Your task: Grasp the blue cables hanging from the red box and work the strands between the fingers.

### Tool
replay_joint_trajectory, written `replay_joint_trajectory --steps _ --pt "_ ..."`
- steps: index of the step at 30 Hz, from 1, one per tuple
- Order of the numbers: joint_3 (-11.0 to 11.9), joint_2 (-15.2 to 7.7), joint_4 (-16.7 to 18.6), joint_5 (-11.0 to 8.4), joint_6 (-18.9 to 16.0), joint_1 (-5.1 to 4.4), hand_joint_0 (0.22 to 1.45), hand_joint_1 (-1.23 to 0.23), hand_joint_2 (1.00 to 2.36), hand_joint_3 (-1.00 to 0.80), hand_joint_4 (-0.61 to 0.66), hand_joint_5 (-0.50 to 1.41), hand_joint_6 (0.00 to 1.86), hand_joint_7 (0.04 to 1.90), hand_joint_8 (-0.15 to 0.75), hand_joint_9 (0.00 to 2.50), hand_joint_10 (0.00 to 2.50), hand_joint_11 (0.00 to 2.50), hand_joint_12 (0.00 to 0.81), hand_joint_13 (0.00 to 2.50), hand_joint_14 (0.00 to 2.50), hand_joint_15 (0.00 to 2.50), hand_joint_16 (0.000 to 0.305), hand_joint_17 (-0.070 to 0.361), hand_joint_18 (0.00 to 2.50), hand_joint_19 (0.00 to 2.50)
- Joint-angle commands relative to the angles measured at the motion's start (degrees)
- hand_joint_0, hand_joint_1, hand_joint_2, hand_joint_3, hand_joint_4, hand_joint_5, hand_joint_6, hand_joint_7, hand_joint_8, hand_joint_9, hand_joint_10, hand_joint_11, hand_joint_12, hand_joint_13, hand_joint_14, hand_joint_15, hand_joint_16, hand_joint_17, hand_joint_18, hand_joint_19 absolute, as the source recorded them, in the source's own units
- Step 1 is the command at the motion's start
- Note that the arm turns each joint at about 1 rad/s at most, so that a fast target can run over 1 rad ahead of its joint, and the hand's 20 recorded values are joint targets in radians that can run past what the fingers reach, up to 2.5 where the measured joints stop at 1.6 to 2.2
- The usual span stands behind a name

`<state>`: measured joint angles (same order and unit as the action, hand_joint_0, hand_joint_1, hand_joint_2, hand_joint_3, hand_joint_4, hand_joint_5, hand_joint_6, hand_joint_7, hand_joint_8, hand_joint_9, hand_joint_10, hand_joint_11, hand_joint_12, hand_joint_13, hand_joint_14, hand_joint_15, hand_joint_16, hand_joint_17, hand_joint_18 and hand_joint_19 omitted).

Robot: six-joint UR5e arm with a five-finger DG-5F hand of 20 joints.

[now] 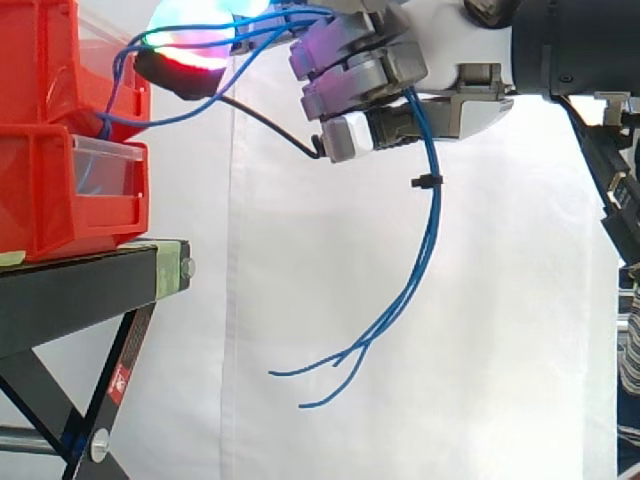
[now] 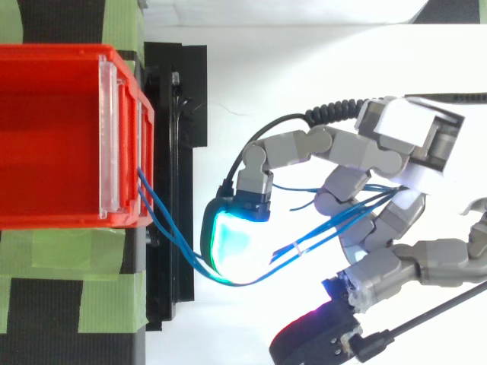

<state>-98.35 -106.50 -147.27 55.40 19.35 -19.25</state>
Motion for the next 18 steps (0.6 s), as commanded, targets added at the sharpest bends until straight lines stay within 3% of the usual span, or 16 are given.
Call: replay_joint_trajectory --steps 1,6,18 --pt "0.00 -0.02 -0.92 0.14 1.57 0.09 0.95 -0.82 1.01 -0.59 0.18 0.03 0.59 1.14 0.532 1.78 2.50 2.50 0.684 1.96 2.50 1.71 0.243 0.182 2.50 0.60" --pt "0.00 0.07 -2.76 -0.12 6.84 0.17 0.93 -0.81 1.01 -0.59 0.18 0.04 0.59 1.14 0.532 1.78 2.50 2.50 0.684 1.96 2.50 1.71 0.243 0.182 2.50 0.60" --pt "0.00 0.07 -3.91 -0.21 7.81 0.44 0.88 -0.77 1.01 -0.64 0.19 0.06 0.55 1.17 0.532 1.78 2.50 2.50 0.684 1.96 2.50 1.71 0.243 0.182 2.50 0.60"
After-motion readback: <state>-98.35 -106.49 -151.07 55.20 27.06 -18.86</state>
